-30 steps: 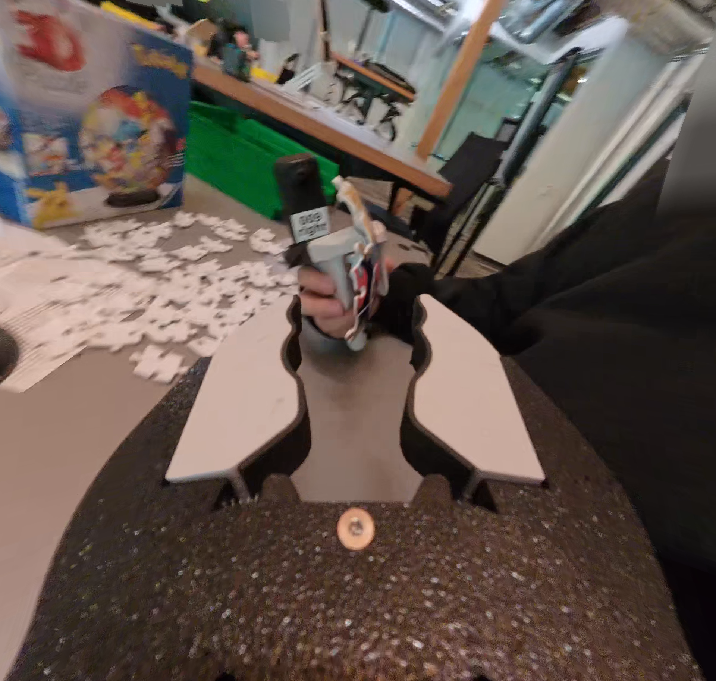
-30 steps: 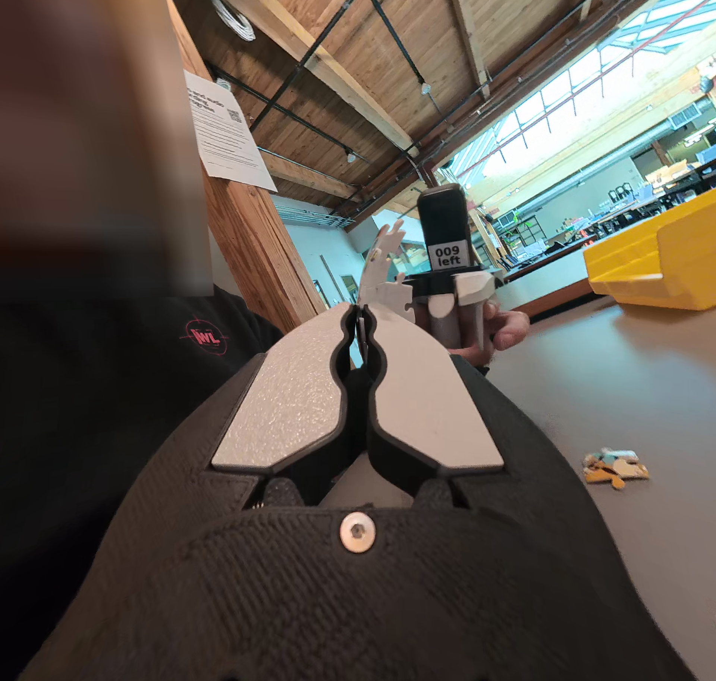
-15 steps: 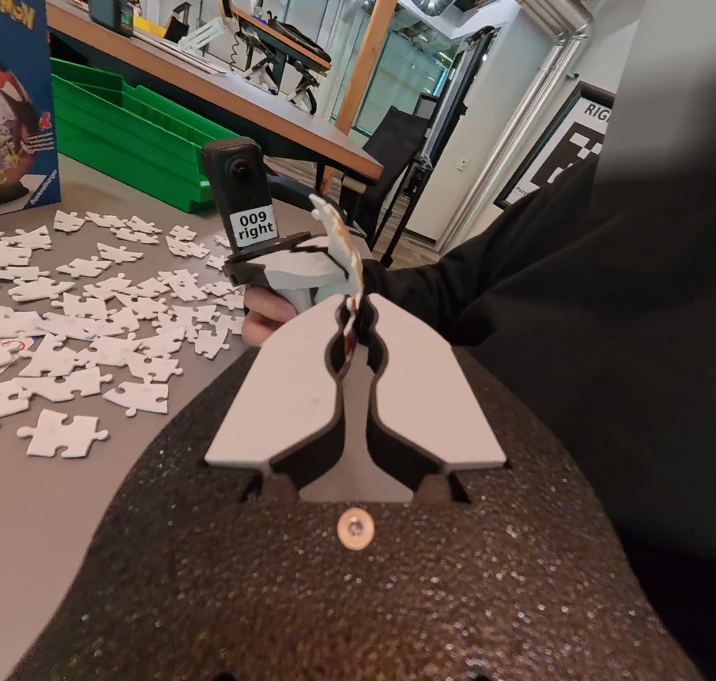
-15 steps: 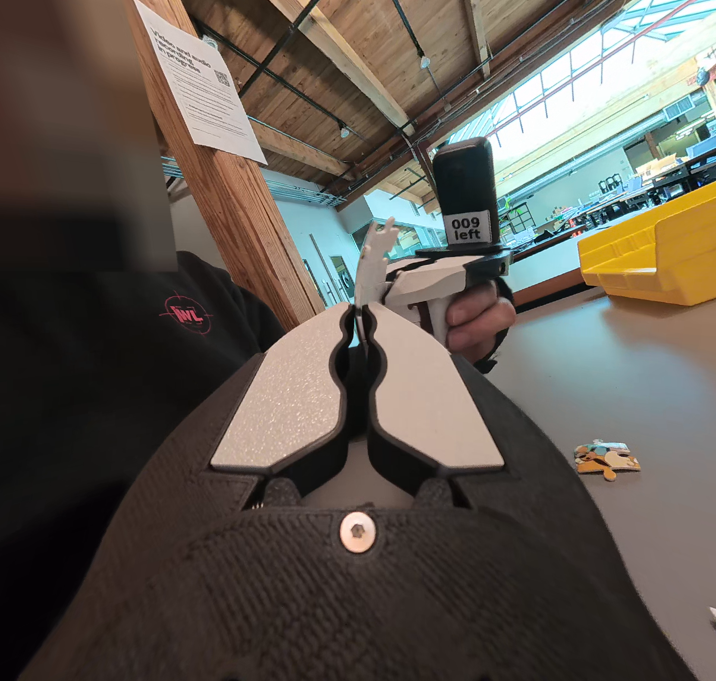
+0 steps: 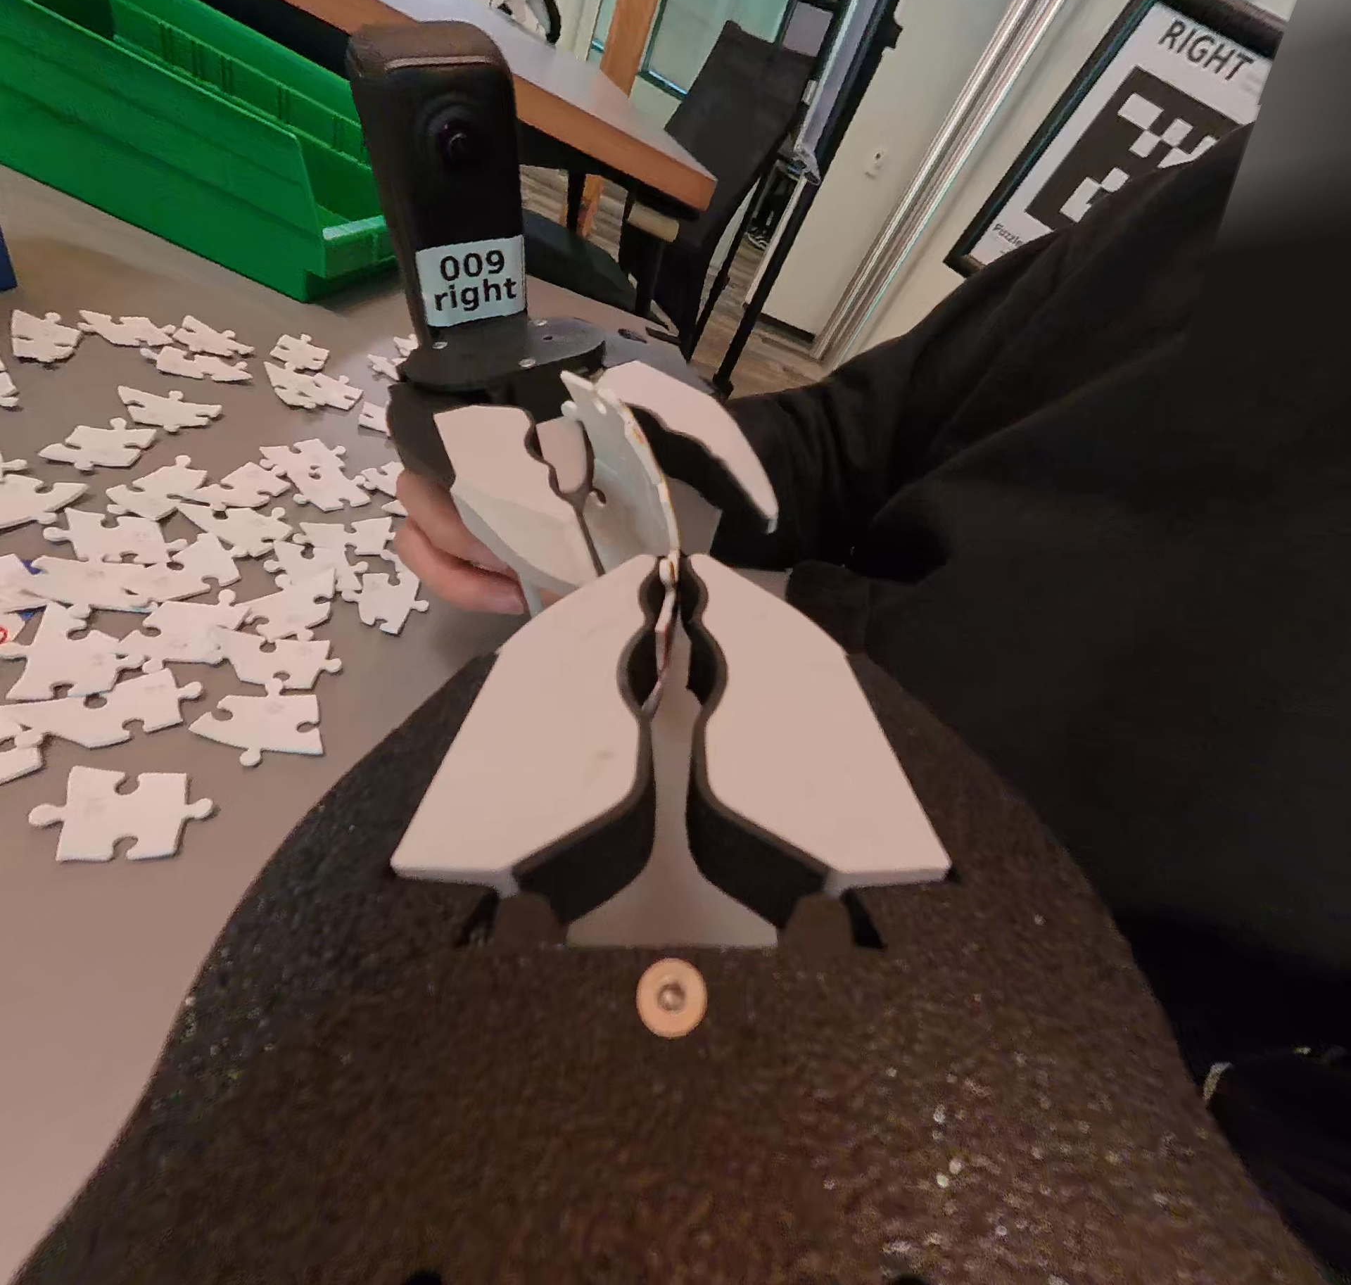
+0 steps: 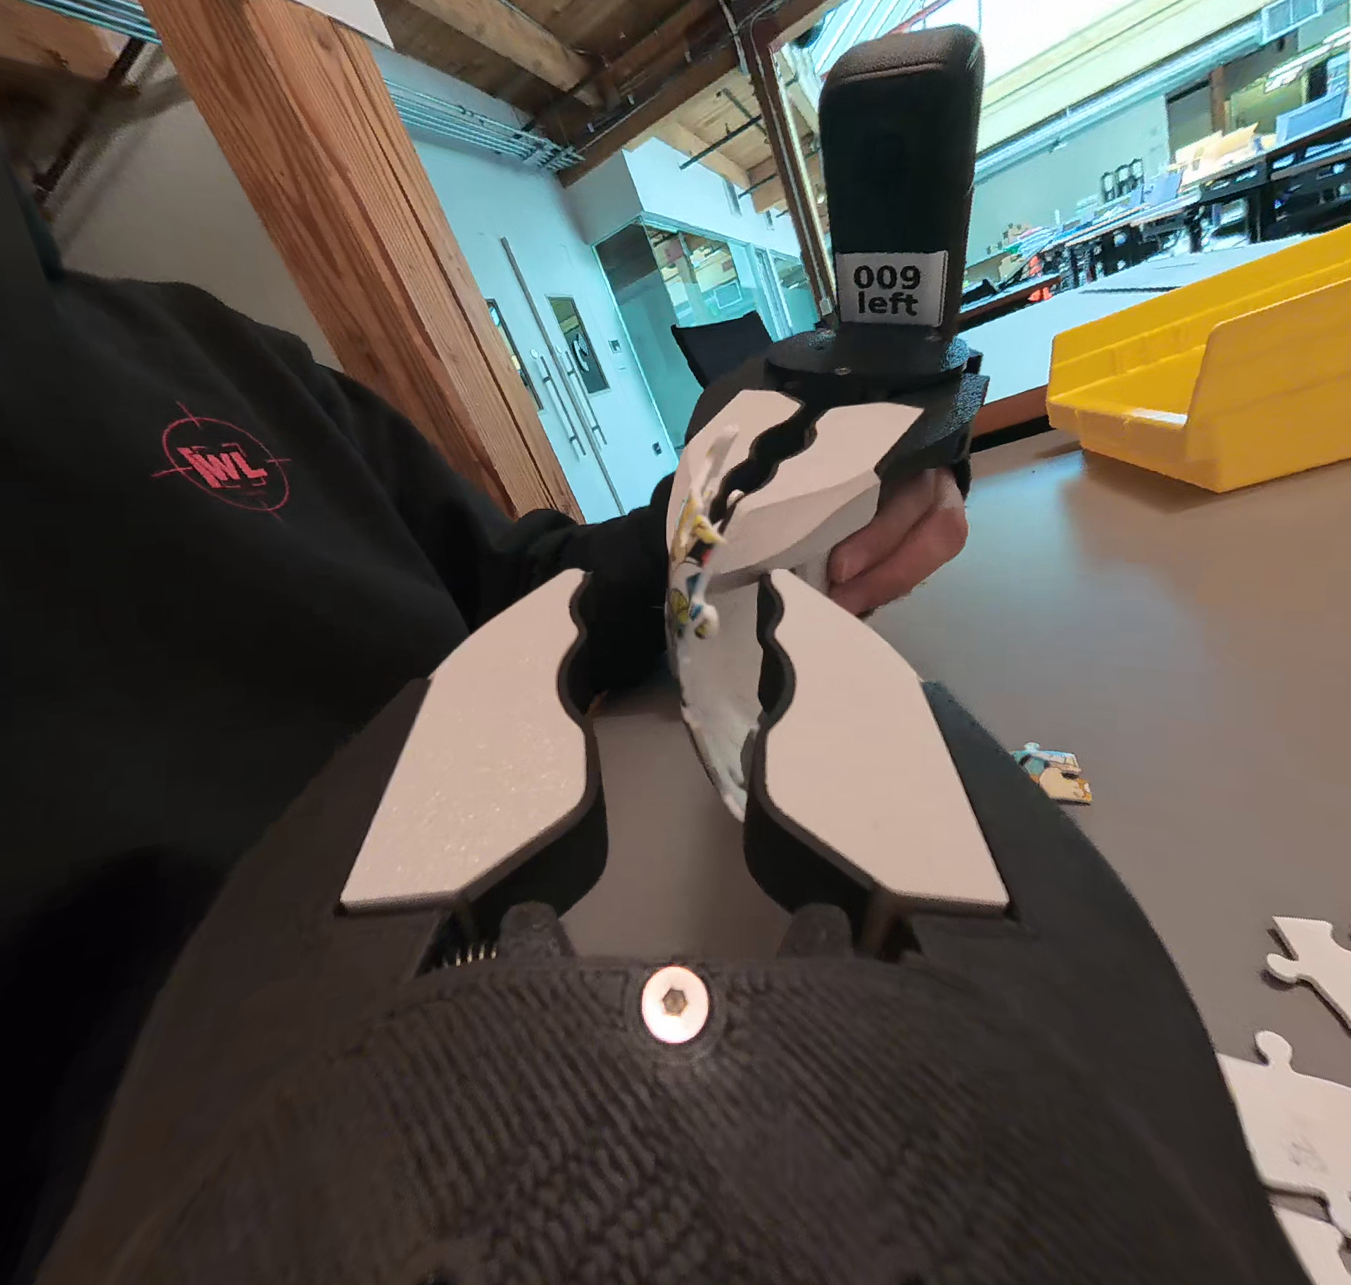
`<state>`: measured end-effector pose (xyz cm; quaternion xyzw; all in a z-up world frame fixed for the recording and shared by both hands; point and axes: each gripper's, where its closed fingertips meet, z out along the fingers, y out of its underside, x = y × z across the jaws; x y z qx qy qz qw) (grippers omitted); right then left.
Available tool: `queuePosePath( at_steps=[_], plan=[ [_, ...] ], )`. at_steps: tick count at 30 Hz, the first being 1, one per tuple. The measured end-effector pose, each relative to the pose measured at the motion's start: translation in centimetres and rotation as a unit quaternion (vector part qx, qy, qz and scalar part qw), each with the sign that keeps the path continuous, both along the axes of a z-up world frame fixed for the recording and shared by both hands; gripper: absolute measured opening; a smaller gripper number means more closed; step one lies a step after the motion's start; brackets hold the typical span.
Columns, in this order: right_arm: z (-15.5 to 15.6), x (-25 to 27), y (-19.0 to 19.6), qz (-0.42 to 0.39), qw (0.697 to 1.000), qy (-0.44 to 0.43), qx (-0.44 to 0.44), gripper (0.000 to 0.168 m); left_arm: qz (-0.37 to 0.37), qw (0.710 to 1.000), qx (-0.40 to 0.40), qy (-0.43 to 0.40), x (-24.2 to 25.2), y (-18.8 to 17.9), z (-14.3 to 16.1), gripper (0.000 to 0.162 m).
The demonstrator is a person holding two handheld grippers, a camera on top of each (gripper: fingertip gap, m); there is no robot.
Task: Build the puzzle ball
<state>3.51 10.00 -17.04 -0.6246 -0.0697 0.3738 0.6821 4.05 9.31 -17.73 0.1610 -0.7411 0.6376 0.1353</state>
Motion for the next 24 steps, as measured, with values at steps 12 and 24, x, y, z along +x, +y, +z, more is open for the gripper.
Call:
queuePosePath(
  at_steps=[12, 24],
  plan=[
    [-1.0, 1.9, -1.1, -0.038, 0.998, -0.049, -0.019, 0.010, 0.013, 0.998, 0.054, -0.005, 1.1, -1.2, -1.3, 0.002],
    [-1.7, 2.0, -1.2, -0.058, 0.996, -0.056, -0.024, 0.006, 0.052, 0.995, 0.089, -0.012, 1.9, -0.9, -2.0, 0.007]
  ],
)
